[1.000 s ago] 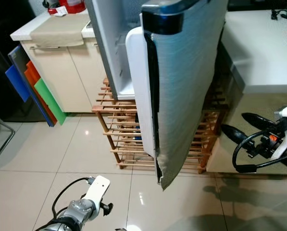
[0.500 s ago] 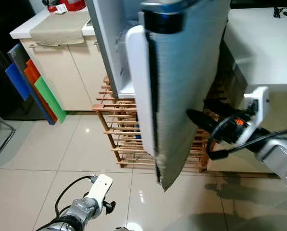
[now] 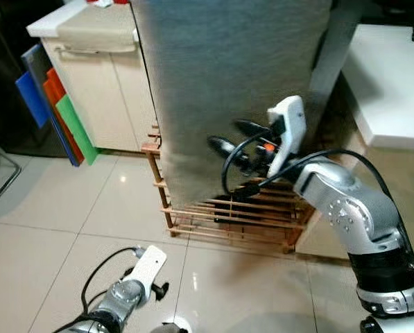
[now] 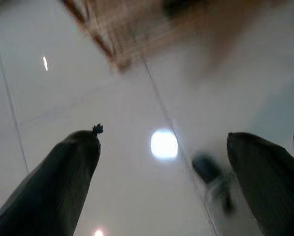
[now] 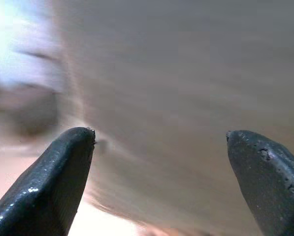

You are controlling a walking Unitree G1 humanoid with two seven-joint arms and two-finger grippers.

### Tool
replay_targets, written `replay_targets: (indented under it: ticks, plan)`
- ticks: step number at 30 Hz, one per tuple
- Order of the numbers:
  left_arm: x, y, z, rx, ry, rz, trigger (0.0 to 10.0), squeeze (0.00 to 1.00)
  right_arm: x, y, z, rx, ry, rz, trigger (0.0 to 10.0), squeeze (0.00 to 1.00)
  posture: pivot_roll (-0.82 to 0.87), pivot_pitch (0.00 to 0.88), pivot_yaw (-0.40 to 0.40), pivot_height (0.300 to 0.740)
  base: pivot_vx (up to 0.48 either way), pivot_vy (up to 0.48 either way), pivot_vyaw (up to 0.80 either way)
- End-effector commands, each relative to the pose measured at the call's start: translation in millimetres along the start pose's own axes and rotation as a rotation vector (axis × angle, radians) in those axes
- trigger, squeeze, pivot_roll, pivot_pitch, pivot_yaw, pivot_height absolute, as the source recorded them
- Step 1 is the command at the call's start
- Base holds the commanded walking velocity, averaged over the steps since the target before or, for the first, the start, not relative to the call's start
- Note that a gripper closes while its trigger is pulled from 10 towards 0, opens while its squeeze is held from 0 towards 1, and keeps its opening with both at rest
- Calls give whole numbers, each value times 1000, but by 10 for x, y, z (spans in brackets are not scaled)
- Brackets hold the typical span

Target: Restocking fridge

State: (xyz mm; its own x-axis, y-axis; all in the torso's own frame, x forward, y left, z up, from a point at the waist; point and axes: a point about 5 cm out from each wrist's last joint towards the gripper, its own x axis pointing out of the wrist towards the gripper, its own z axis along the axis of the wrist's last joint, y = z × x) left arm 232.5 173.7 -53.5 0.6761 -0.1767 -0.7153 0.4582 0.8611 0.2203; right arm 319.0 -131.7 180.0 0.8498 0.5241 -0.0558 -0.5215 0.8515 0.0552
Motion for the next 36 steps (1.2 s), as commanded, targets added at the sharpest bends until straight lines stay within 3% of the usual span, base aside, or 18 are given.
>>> replay_targets:
  ticks: [1,2,4,5,6,8,9,10,11,14,20,22,27,32,36]
  plan:
    - [11,139,478,-4,-236,35,10000,0,-60,-201,-165,-48,23,-208,10000,0,-69,0,4,740,0,0,0]
    - [-35,220,819,-21,-370,41,10000,0,-90,-227,-233,-29,25,-257,10000,0,-51,0,-5,740,0,0,0]
    - [-172,298,1217,-3,-531,58,10000,0,-127,-220,-345,-19,33,-291,10000,0,-44,0,-7,740,0,0,0]
    - [-172,298,1217,-3,-531,58,10000,0,-127,-220,-345,-19,33,-291,10000,0,-44,0,-7,740,0,0,0]
    - [-245,304,1390,2,-602,74,10000,0,-145,-228,-425,-14,39,-323,10000,0,-42,0,-5,740,0,0,0]
    - [-293,306,1485,7,-646,88,10000,0,-155,-232,-480,-15,41,-347,10000,0,-41,0,-3,740,0,0,0]
    - [-362,315,1620,-34,-711,89,10000,0,-167,-263,-512,-17,32,-397,10000,0,-44,0,10,740,0,0,0]
    - [-439,342,1765,-141,-781,67,10000,0,-179,-293,-499,-34,-1,-439,10000,0,-47,0,27,740,0,0,0]
    - [-439,342,1765,-141,-781,67,10000,0,-179,-293,-499,-34,-1,-439,10000,0,-47,0,27,740,0,0,0]
    - [-639,490,2044,-367,-915,65,10000,0,-201,-339,-411,-81,-96,-520,10000,0,-58,0,60,740,0,0,0]
    - [-748,609,2140,-408,-944,126,10000,0,-200,-363,-345,-94,-155,-575,10000,0,-73,0,80,740,0,0,0]
    - [-829,730,2259,-358,-969,215,10000,0,-178,-350,-315,-84,-189,-596,10000,0,-97,0,98,740,0,0,0]
    - [-919,842,2408,-293,-1005,278,10000,0,-176,-295,-316,-91,-212,-581,10000,0,-122,0,109,740,67,0,0]
    - [-892,844,2416,-274,-972,272,10000,0,-176,-277,-314,-104,-221,-576,10000,0,-128,0,112,740,394,201,0]
    - [-891,760,2438,-238,-938,236,10000,0,-173,-266,-328,-112,-237,-583,10000,0,-133,0,117,740,444,0,0]
